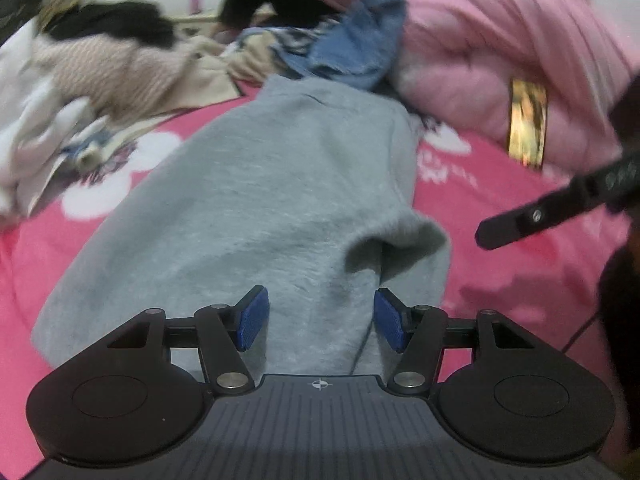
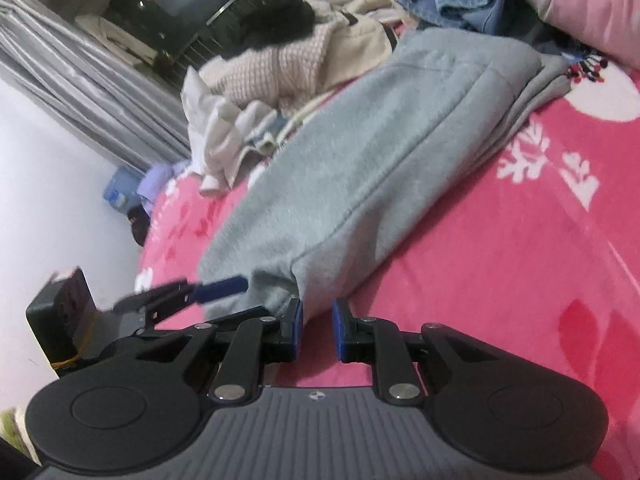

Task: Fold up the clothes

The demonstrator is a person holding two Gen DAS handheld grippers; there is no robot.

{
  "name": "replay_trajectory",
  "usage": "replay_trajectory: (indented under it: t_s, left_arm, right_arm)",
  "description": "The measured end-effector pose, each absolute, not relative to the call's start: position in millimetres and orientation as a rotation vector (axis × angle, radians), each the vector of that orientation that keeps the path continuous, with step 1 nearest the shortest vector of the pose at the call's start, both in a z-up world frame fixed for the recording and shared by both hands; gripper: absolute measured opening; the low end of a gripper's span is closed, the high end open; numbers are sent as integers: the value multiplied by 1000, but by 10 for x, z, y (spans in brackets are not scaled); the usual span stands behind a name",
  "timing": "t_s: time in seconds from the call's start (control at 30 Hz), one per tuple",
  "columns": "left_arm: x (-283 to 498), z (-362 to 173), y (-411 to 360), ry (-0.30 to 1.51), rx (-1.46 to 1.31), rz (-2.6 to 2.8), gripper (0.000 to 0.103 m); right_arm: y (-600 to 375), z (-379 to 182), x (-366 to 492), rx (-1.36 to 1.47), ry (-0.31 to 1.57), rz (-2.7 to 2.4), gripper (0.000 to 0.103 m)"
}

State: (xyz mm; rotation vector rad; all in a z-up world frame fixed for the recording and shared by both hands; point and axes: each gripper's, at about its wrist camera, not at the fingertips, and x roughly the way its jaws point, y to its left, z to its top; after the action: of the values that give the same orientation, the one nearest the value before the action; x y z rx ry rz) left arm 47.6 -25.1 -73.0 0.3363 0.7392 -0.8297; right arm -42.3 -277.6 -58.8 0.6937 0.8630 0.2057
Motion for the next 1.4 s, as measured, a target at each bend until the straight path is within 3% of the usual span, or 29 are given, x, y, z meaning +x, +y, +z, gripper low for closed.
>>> replay_trajectory:
  t_s: [0.23,0.3,0.43,0.53,0.9,1.17,1.4]
  left_arm:
    - [507,-823,-370,654,433,-772,54]
    - [486,-823,-367,630,448,-788,47]
    - [470,-737,-298,606,399,-821,19]
    - [523,-692,-247,633,332,-839,12]
    - [670,-612,-138,719,153,-854,7]
    - [669,-560,-60,712,96,-889,6]
    - [831,-528,14,781,7,-913,6]
  right_arm:
    - [-2603,-822,-364,642,953,213,18]
    - [-2535,-909,-273,626,977,229,16]
    - [-2378,-934,-181,585,957,298,16]
    - [-2295,-869,-182,581,897,354,16]
    - [-2250,-719,-71,577,736,368,16]
    - [-2170,-1047,159,592,769,229,12]
    - [-1816,-794,-160,214,656,364,18]
